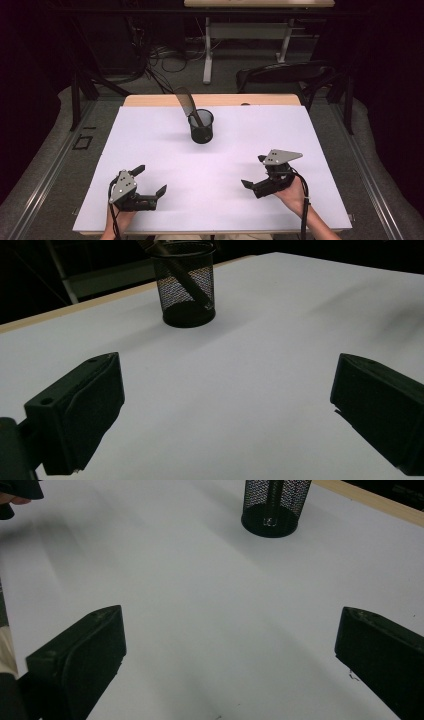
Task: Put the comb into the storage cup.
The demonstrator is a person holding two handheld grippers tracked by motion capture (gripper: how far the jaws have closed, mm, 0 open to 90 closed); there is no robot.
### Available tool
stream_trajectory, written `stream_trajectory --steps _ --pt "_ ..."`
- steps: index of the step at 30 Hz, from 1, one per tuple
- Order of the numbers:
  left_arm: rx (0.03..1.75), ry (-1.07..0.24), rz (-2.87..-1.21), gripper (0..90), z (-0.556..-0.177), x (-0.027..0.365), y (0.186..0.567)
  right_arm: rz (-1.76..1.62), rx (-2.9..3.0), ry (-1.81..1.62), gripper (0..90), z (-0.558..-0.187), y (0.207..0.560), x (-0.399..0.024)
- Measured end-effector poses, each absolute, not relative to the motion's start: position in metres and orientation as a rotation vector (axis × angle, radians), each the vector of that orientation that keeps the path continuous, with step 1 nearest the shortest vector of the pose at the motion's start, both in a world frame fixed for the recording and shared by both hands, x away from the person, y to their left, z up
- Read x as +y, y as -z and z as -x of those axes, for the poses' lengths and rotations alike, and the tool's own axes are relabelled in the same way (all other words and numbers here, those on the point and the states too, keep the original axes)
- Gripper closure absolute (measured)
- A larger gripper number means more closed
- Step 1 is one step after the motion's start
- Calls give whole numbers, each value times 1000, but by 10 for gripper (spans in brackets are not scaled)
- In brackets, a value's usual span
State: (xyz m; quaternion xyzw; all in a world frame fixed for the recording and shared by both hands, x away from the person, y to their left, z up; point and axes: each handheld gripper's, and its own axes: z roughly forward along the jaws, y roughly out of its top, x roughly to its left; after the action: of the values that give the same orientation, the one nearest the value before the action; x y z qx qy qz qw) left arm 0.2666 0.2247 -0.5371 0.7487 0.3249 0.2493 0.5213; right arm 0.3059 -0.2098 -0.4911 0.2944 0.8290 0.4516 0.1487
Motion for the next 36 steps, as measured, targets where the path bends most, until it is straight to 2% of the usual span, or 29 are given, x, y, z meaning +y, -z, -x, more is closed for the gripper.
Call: stream_trajectory --steps 36 --pt "775 -597 -1799 11 -267 223 538 -893 2202 -1306 0 -258 507 -252"
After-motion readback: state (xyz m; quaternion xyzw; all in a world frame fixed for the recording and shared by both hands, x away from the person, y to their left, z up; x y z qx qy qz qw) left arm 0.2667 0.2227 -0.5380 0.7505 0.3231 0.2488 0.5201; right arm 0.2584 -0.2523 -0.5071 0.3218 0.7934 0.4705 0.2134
